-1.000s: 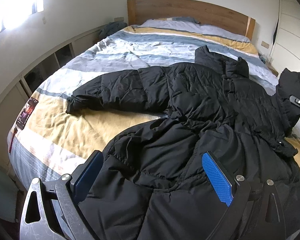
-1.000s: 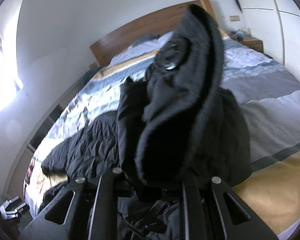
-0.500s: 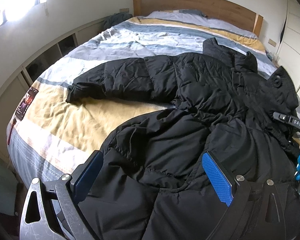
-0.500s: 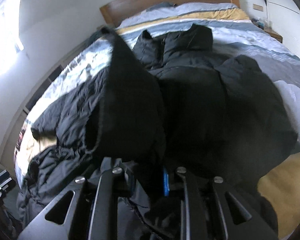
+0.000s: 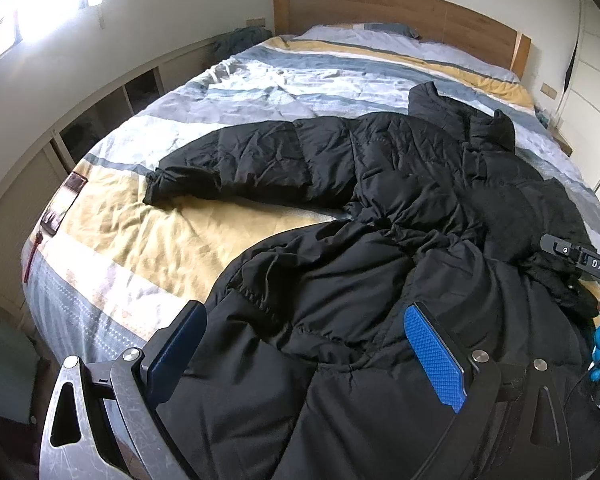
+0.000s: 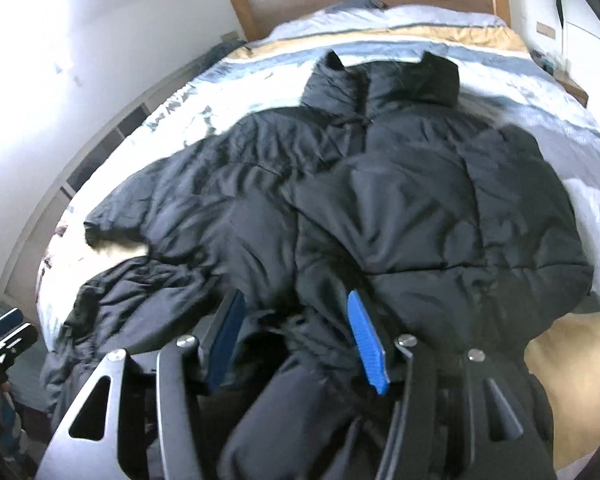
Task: Fold large clothes
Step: 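Fold the held sleeve across the coat body and release it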
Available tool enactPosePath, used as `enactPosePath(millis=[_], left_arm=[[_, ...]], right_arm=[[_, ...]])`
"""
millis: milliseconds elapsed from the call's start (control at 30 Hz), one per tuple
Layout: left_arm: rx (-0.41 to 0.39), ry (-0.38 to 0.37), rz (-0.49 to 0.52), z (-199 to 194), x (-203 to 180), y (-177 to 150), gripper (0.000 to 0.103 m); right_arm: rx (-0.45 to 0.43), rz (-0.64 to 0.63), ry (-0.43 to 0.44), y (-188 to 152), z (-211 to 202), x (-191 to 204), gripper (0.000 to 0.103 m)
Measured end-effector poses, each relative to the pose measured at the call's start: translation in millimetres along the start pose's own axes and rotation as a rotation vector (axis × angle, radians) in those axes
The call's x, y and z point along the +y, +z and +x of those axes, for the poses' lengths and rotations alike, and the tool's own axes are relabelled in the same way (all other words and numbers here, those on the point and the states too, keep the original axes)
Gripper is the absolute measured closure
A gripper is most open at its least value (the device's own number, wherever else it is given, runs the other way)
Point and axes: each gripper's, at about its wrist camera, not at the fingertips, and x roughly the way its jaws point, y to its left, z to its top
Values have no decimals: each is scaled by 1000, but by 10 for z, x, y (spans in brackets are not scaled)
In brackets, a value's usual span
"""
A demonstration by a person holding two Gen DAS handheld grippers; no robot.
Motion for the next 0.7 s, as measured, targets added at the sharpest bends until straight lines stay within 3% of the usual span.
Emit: enactPosePath(millis=[267,467,700], left_arm=[[-61,-2,15,-496,-69,70,5],[-94,-37,26,-816,-255,122,5],[-117,-72,66,-918,-649,260,5]], right_arm=[[-88,11,-4,-24,-655,91,50],[-153,59,-47,-85,-1157,-145,50],[-192,99,-116,-119,-1524,-520,50]])
